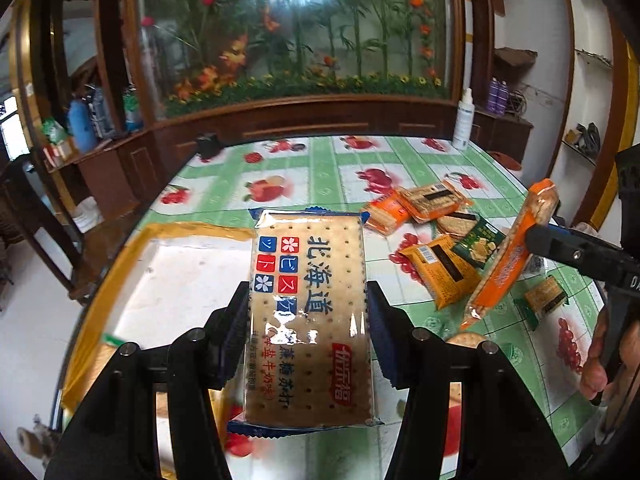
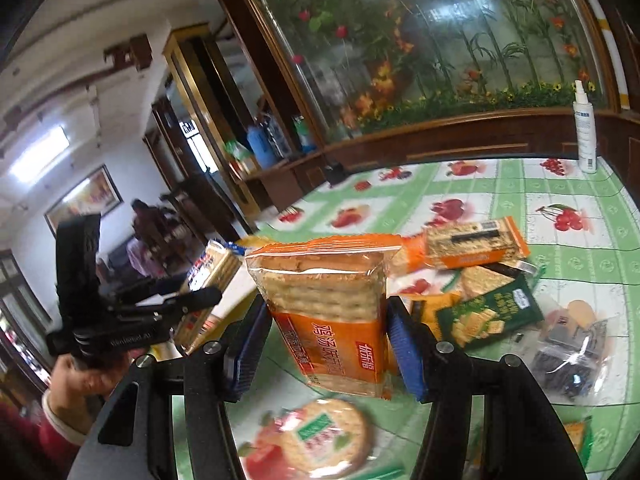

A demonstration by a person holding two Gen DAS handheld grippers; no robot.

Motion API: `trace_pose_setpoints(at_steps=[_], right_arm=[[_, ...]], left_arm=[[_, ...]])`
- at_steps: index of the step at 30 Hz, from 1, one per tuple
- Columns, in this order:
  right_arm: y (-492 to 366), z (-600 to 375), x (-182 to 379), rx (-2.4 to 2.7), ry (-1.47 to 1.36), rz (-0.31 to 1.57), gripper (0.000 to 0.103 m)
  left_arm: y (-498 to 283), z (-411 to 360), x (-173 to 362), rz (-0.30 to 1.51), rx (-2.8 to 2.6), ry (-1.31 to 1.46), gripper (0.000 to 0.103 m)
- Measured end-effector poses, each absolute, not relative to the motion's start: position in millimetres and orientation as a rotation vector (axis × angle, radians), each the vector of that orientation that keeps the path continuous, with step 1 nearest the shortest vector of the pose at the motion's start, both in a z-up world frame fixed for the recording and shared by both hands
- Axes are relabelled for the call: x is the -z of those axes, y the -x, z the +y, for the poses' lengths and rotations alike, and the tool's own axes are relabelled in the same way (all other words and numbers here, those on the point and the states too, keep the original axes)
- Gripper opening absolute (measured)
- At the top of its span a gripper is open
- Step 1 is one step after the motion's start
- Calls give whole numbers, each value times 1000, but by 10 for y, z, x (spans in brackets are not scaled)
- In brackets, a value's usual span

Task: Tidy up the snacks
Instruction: 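Carry both packs over the white tray and release them inside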

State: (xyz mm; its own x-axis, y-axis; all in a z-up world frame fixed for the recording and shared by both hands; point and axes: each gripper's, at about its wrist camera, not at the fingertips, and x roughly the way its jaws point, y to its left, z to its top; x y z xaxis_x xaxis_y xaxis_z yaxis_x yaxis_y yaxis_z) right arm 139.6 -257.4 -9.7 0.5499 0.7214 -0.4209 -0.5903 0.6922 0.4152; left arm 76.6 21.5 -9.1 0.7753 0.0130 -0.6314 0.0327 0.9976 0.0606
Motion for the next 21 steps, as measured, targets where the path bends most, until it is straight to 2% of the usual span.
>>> trace_pose_setpoints(at_steps=[21], right_arm=[[-1040,-1802,-165,-978,-255,596,59]], left_arm=[[-236,957,-4,596,-191,16,54]])
